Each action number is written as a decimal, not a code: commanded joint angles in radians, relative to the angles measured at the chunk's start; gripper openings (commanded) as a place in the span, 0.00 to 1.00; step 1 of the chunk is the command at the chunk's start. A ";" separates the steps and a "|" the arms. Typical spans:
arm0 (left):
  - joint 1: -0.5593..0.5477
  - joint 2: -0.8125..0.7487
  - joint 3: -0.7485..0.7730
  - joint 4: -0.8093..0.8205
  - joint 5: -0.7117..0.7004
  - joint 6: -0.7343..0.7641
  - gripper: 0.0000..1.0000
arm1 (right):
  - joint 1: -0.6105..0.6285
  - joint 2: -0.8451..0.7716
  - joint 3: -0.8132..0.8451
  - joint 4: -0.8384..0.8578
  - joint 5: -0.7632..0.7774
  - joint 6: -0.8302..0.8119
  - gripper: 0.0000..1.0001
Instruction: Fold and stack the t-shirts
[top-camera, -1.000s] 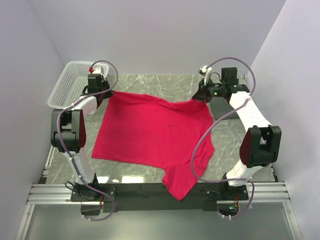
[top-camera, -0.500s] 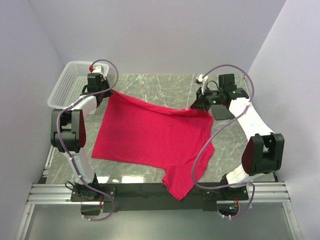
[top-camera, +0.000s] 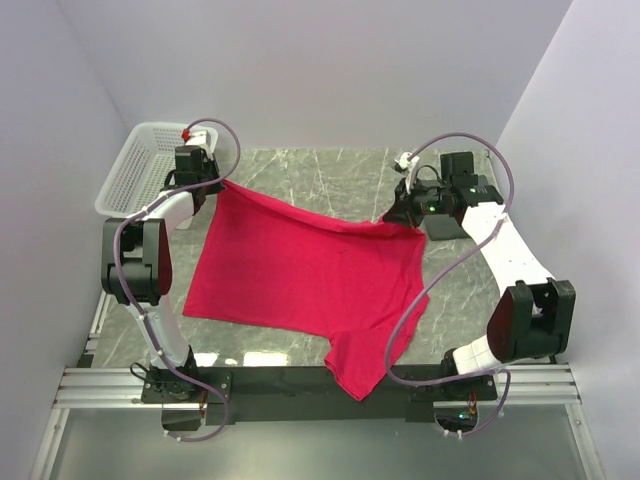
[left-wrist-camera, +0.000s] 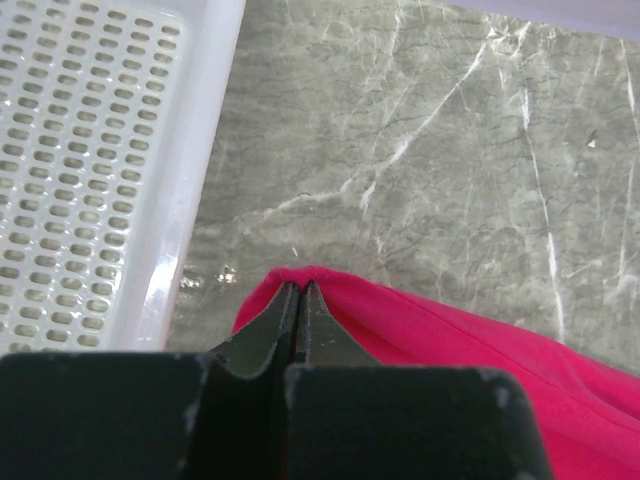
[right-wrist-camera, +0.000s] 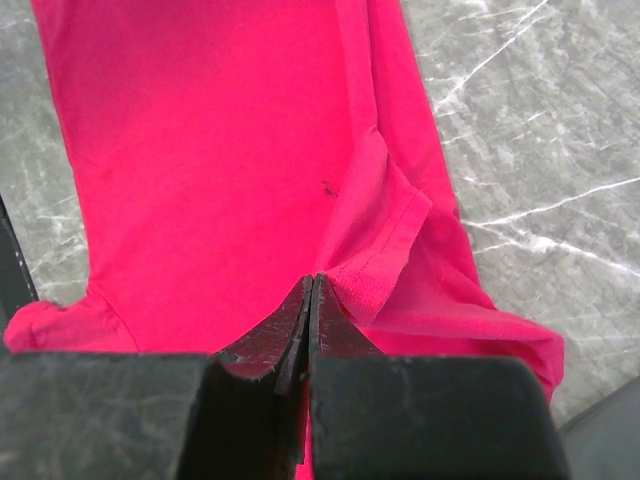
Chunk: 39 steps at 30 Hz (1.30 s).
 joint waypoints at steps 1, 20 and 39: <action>0.005 -0.035 0.003 0.058 -0.018 0.055 0.00 | -0.002 -0.059 -0.022 -0.006 -0.032 -0.007 0.00; 0.004 -0.047 -0.040 0.093 -0.007 0.116 0.00 | -0.002 -0.068 -0.088 0.029 -0.009 0.032 0.00; -0.003 -0.084 -0.089 0.098 -0.008 0.150 0.00 | 0.065 -0.106 -0.168 -0.076 -0.040 -0.109 0.00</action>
